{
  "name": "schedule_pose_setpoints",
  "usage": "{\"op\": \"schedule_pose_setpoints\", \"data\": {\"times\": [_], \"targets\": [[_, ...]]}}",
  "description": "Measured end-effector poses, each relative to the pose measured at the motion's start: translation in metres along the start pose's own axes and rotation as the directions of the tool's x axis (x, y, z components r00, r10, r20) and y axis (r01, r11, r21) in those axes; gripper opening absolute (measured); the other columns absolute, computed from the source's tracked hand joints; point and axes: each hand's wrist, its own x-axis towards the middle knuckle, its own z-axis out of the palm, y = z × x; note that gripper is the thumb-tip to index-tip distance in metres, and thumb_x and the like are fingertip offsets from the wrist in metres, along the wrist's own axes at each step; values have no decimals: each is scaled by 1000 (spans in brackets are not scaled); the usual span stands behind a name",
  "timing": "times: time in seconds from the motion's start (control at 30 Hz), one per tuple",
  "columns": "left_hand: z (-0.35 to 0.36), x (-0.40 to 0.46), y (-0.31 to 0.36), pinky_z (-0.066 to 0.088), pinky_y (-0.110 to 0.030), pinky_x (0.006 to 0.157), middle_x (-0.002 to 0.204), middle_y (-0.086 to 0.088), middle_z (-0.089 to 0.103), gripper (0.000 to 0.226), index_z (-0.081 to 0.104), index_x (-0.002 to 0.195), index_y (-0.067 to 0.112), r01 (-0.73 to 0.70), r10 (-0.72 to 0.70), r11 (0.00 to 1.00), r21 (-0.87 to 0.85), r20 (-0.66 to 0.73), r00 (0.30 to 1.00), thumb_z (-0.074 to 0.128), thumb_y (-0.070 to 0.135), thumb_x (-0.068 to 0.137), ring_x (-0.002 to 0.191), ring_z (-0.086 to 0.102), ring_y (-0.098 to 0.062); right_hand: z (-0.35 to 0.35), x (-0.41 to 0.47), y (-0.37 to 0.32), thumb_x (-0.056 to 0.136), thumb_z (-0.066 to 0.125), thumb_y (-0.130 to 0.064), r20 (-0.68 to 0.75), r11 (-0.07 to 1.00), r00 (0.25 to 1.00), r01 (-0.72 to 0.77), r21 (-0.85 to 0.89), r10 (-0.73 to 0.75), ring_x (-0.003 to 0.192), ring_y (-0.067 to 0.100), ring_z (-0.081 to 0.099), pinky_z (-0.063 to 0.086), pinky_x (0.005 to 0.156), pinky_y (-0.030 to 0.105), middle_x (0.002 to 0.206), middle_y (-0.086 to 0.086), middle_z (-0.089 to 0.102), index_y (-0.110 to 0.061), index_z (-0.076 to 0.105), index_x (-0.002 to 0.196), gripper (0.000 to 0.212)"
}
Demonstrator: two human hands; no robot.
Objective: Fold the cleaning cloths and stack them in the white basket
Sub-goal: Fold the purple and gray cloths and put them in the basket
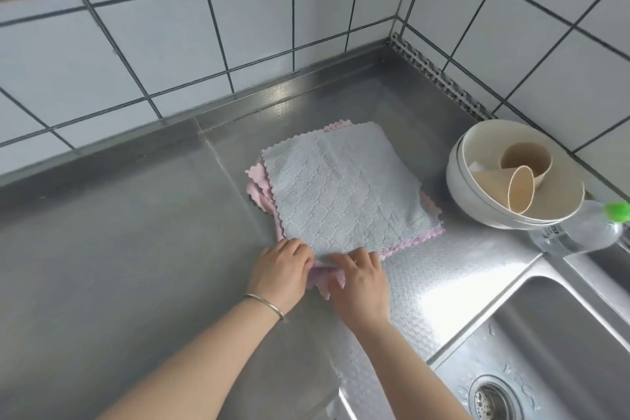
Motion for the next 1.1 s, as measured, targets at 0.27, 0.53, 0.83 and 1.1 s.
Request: {"op": "schedule_pose_setpoints", "data": {"times": [0.27,0.53,0.83,1.1], "targets": [[-52,14,3,27,-25,40,50,5,54,3,41,77,25,73,-89,995,-72,-261,961,43,26,80,43,53,-19,-28,45,-11,64,81,-17,-238,982,955,161,-94,-180,74,22,61,45,73,34,75,-6,65,-20,70,72,15],[-166,5,-22,42,-30,46,68,0,67,11,44,89,27,119,-184,978,-170,-448,875,35,32,87,55,60,-31,-102,69,-11,71,50,1,-469,958,835,257,-129,-287,60,25,59,39,69,34,63,-1,64,-13,69,79,25],[-285,-72,-67,45,-24,61,73,13,63,9,63,88,22,297,-341,940,-170,-529,777,55,26,88,65,60,-12,-176,65,-92,87,58,-2,57,925,959,250,286,-277,53,18,51,36,43,19,68,0,63,-19,68,90,20],[-338,-148,-142,49,-27,78,73,9,63,3,66,85,25,537,-580,812,-228,-415,701,63,23,86,76,63,-15,-160,65,-200,86,65,-32,196,885,942,164,436,-271,51,20,46,35,43,20,60,14,56,-4,61,71,32]]}}
